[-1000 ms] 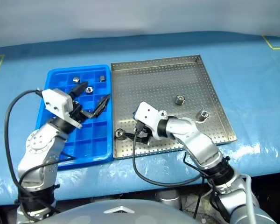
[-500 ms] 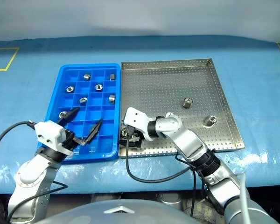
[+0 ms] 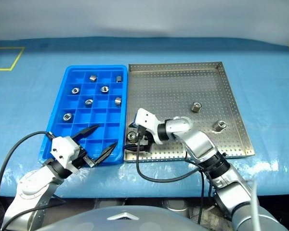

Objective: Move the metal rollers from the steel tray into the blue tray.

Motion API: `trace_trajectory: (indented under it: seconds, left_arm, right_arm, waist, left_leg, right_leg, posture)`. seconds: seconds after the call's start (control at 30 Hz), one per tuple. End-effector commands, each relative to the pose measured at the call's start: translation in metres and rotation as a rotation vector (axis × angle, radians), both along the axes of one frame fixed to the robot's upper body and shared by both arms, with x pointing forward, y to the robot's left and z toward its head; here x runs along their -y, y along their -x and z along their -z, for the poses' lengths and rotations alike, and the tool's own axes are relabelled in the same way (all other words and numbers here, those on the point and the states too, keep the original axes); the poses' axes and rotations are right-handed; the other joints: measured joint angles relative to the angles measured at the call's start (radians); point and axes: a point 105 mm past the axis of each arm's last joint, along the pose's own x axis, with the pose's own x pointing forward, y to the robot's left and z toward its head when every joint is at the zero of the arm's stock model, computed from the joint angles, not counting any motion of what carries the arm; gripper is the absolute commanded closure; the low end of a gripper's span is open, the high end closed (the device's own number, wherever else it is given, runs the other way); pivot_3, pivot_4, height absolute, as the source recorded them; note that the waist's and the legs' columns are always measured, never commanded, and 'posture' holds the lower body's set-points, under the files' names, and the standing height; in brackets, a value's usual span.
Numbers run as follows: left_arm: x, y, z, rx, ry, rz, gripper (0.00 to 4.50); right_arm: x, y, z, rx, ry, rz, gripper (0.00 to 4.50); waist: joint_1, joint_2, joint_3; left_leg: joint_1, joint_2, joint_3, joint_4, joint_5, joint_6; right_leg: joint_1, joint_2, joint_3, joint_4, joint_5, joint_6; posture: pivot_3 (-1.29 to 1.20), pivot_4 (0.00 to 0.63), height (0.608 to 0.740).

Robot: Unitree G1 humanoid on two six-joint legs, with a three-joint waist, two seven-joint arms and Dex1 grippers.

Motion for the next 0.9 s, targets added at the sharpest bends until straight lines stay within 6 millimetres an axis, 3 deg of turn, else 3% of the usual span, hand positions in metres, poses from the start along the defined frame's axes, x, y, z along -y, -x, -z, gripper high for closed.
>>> trace_trajectory:
  seconds: [0.03, 0.4, 0.67, 0.77, 0.9]
  left_arm:
    - [-0.008, -0.002, 0.001, 0.025, 0.006, 0.005, 0.05]
    - [-0.017, -0.004, 0.014, 0.017, 0.011, 0.055, 0.05]
    - [-0.011, 0.002, 0.015, -0.012, 0.000, 0.136, 0.05]
    - [-0.008, 0.005, 0.011, -0.003, -0.009, 0.149, 0.00]
    - [-0.005, 0.003, 0.005, 0.015, -0.011, 0.146, 0.00]
  right_arm:
    - [0.004, 0.001, -0.021, 0.033, -0.070, -0.007, 0.00]
    - [0.001, -0.005, 0.022, 0.054, 0.075, 0.029, 0.00]
    - [0.002, -0.017, 0.032, 0.080, 0.099, 0.083, 0.00]
    - [0.001, -0.025, 0.032, 0.107, 0.082, 0.140, 0.64]
    - [0.000, -0.028, 0.029, 0.127, 0.055, 0.172, 1.91]
  waist:
    - [0.000, 0.000, 0.000]
    - [0.000, 0.000, 0.000]
    - [0.000, 0.000, 0.000]
    - [0.000, 0.000, 0.000]
    - [0.002, 0.000, 0.000]
  left_leg:
    - [0.000, 0.000, 0.000, 0.000, 0.000, 0.000]
    - [0.000, 0.000, 0.000, 0.000, 0.000, 0.000]
    - [0.000, 0.000, 0.000, 0.000, 0.000, 0.000]
    - [0.000, 0.000, 0.000, 0.000, 0.000, 0.000]
    - [0.000, 0.000, 0.000, 0.000, 0.000, 0.000]
  right_leg:
    - [0.000, 0.000, 0.000, 0.000, 0.000, 0.000]
    - [0.000, 0.000, 0.000, 0.000, 0.000, 0.000]
    - [0.000, 0.000, 0.000, 0.000, 0.000, 0.000]
    - [0.000, 0.000, 0.000, 0.000, 0.000, 0.000]
    - [0.000, 0.000, 0.000, 0.000, 0.000, 0.000]
  posture:
    - [0.06, 0.150, 0.740]
    - [0.07, 0.150, 0.740]
    - [0.07, 0.150, 0.740]
    - [0.07, 0.150, 0.740]
    - [0.07, 0.150, 0.740]
